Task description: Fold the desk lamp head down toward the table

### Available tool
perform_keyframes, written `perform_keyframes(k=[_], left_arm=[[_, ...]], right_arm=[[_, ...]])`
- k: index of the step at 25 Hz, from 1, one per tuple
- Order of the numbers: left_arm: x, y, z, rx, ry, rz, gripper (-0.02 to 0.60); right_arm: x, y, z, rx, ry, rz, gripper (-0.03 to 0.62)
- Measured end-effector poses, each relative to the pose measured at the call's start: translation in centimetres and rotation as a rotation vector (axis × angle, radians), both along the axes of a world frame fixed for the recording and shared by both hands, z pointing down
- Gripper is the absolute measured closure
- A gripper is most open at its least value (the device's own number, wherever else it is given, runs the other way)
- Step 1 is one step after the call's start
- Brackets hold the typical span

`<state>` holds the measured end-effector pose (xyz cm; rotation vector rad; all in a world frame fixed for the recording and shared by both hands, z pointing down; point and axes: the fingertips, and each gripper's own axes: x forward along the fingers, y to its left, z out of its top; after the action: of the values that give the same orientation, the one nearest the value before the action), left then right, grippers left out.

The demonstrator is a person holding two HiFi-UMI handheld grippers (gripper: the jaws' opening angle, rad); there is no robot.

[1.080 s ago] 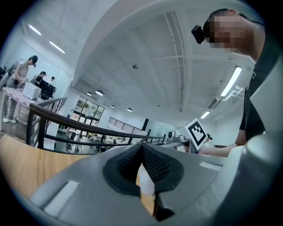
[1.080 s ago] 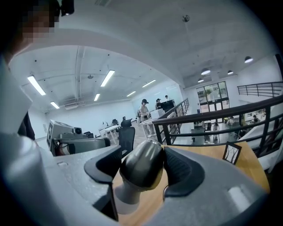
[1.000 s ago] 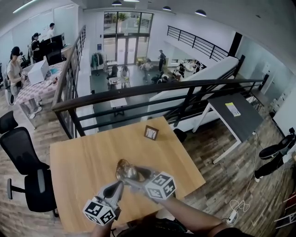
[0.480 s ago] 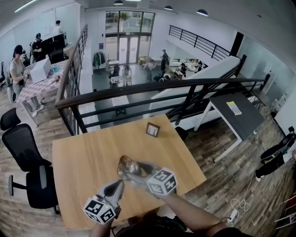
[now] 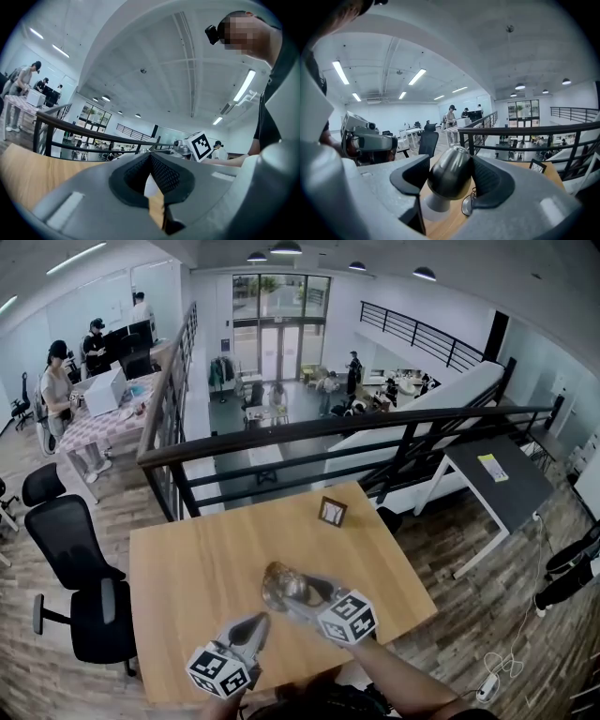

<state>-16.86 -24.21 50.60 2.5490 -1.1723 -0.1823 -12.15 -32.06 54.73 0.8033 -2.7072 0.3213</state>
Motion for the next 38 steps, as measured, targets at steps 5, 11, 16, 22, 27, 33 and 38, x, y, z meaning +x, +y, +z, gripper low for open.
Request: perform_keyframes(k=[5, 11, 16, 22, 27, 33, 38], left_arm=[[-0.6, 0.8, 0.2, 0.002, -0.004, -0.004, 0.58], [-0.9, 0.7, -0.7, 0.004, -0.002, -0.006, 0.58], [-1.3, 0.8, -0.3, 0.004, 0.003, 0.001, 0.58], [-1.5, 0.7, -0.3, 0.005, 0.005, 0.007, 0.58], [-1.2, 0.7, -0.3, 0.002, 0.005, 0.016, 0.58], [-1.2, 0.5, -0.1, 0.003, 0.005, 0.025, 0.58], [-1.1, 0.4, -0.1, -0.004, 0.004, 0.032, 0.58]], right_arm=[[0.2, 0.4, 0.5, 0.03, 0.007, 0.012, 0.321], [0.2, 0.0, 0.1, 0.039, 0.019, 0.018, 0.327], [0.1, 0.2, 0.7, 0.049, 0.034, 0.027, 0.329], [0.0, 0.5, 0.8, 0.069, 0.046, 0.036, 0.332], [0.3, 0.9, 1.3, 0.073, 0.066, 0.04, 0.333], [0.4, 1.6, 2.1, 0.088, 0.084, 0.047, 0.335], [0.3, 2.1, 2.7, 0.084, 0.101, 0.042, 0.336]])
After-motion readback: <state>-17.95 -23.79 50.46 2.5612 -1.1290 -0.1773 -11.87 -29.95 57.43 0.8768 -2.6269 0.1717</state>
